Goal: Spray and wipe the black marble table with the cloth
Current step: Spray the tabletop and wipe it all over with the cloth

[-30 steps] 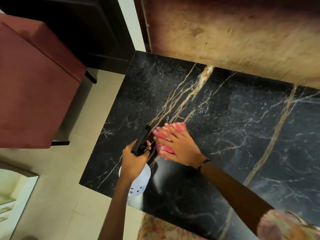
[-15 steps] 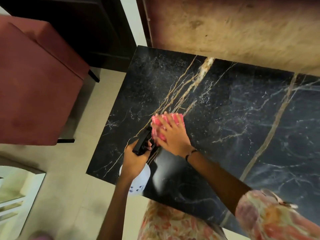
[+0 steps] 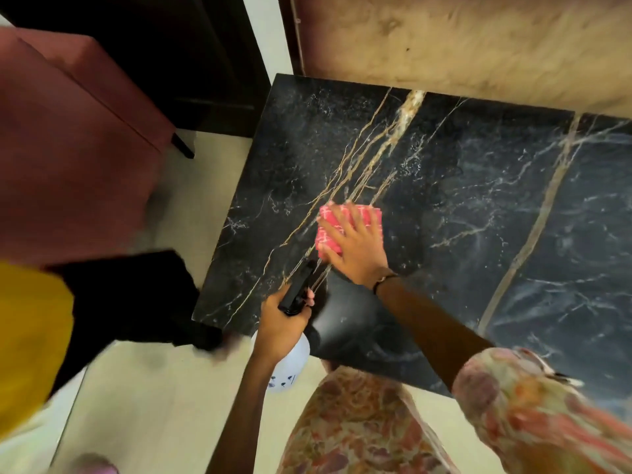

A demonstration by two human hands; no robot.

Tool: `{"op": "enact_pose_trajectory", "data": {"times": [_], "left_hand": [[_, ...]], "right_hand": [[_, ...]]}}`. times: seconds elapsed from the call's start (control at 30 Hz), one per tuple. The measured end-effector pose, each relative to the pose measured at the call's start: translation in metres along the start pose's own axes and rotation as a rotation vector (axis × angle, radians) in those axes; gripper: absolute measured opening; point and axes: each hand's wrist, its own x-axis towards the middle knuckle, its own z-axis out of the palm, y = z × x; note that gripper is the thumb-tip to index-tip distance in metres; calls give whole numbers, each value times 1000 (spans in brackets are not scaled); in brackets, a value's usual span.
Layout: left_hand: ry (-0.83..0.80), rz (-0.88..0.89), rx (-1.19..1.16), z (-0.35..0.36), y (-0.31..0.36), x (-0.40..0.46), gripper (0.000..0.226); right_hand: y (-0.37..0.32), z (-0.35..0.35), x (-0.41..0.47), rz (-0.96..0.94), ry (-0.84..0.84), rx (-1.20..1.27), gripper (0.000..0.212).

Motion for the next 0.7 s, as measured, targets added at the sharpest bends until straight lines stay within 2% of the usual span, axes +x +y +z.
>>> {"op": "enact_pose_trajectory", "data": {"times": [0.13, 0.23, 0.37, 0.47, 0.53, 0.7], "left_hand": [[-44, 12, 41, -11, -17, -10, 33], [-52, 7, 20, -19, -28, -17, 31], [-61, 10, 14, -28, -43, -25, 31], [-82, 31, 3, -34, -54, -29, 30], [-78, 38, 12, -37, -61, -33, 31], [-58, 37, 58, -44, -72, -38, 41]], "right_hand": [[-27, 14, -60, -197, -48, 22, 60], [9, 22, -107, -287, -6, 4, 59], [41, 12, -97, -127, 18, -32, 59], [5, 7, -67, 96, 18, 3, 62], [-25, 10, -55, 115, 20, 20, 62], [-68, 27, -100, -192, -47, 4, 60]]}}
